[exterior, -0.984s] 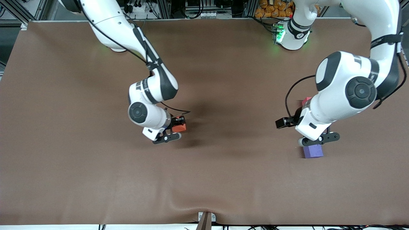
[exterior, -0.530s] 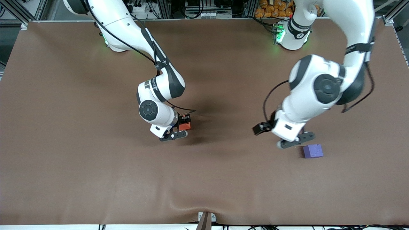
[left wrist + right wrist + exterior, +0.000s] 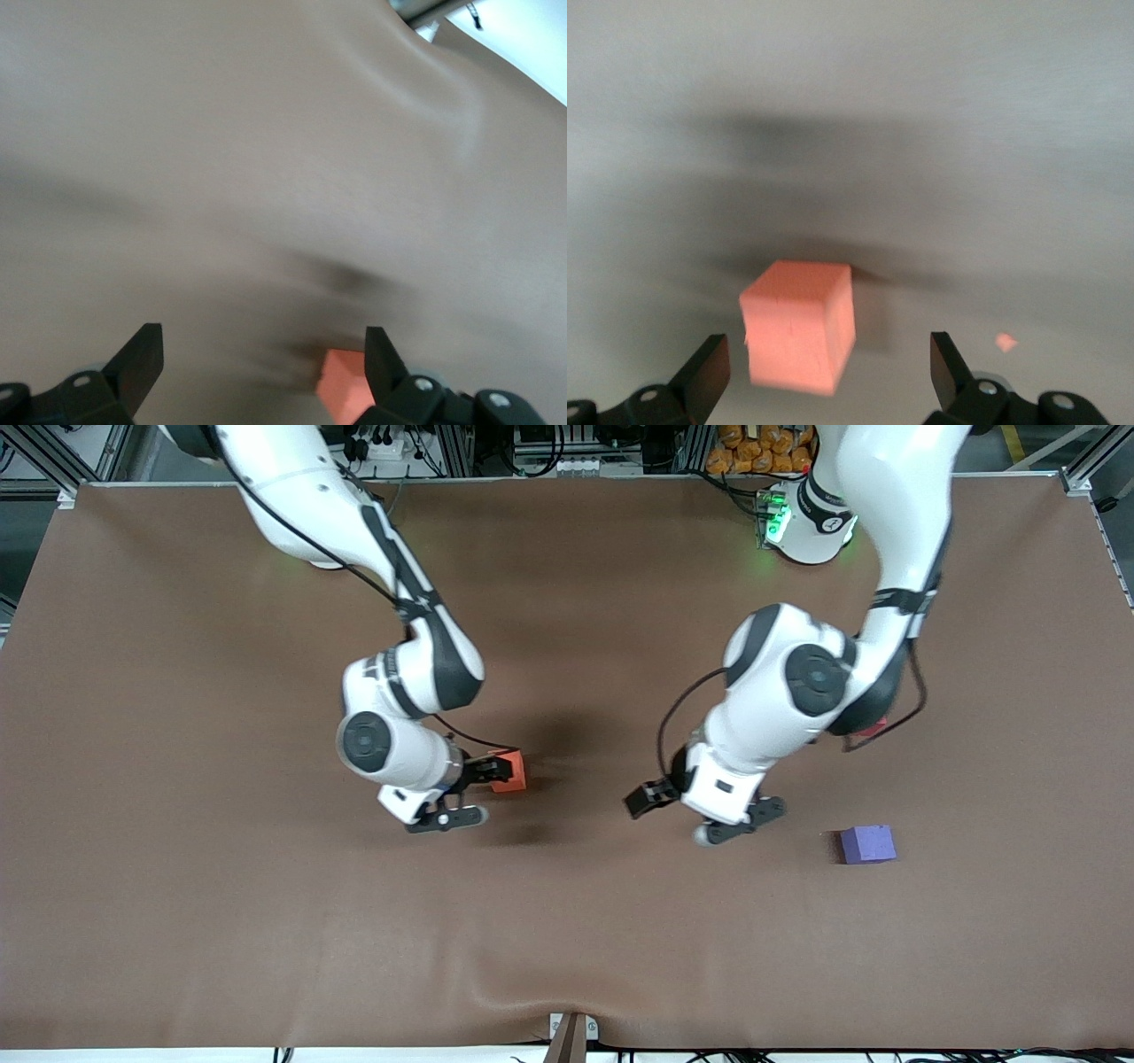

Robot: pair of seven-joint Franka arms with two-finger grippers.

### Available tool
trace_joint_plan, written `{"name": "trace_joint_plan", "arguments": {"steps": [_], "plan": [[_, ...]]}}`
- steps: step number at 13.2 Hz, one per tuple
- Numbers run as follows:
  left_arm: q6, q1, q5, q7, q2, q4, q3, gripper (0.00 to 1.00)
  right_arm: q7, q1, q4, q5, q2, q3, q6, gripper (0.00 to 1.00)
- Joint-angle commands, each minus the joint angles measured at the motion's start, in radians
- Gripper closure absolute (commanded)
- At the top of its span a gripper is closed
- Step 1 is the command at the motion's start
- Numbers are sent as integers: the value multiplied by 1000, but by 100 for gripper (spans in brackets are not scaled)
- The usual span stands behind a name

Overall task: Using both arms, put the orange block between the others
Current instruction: 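Grasp the orange cube with the left gripper while the right gripper withdraws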

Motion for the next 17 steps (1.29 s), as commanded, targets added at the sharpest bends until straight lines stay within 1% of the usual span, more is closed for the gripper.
{"name": "trace_joint_plan", "arguments": {"steps": [1, 2, 3, 4, 5, 6, 8, 9, 11, 12, 15, 17], "plan": [[114, -105, -6, -82, 75, 38, 33, 0, 4, -137, -25, -86, -212, 22, -211, 0], [160, -157, -6, -95, 100, 43, 59, 0, 4, -191, -2, -166, -268, 39, -300, 0], [197, -215, -6, -102, 129, 52, 98, 0, 1, -256, 18, -233, -319, 85, -384, 0], [222, -287, -6, -108, 160, 60, 156, 0, -7, -347, 39, -276, -365, 139, -458, 0], [242, -364, -6, -112, 187, 67, 220, 0, -12, -417, 47, -301, -404, 172, -516, 0], [263, -442, -7, -131, 225, 75, 285, 0, -27, -462, 49, -323, -437, 177, -557, 0], [318, -564, -6, -212, 295, 106, 383, 0, -150, -527, 78, -410, -476, 173, -604, 0], [345, -604, -6, -220, 325, 120, 415, 0, -223, -548, 86, -441, -481, 161, -614, 0], [400, -656, -6, -224, 385, 146, 457, 0, -280, -564, 86, -439, -488, 101, -612, 0], [423, -674, -6, -224, 408, 158, 471, 0, -282, -562, 86, -444, -490, 86, -612, 0], [478, -688, -4, -222, 453, 190, 480, 0, -272, -568, 107, -447, -481, 81, -612, 0], [489, -693, 14, -221, 460, 193, 486, 0, -269, -573, 107, -447, -479, 81, -612, 0]]}}
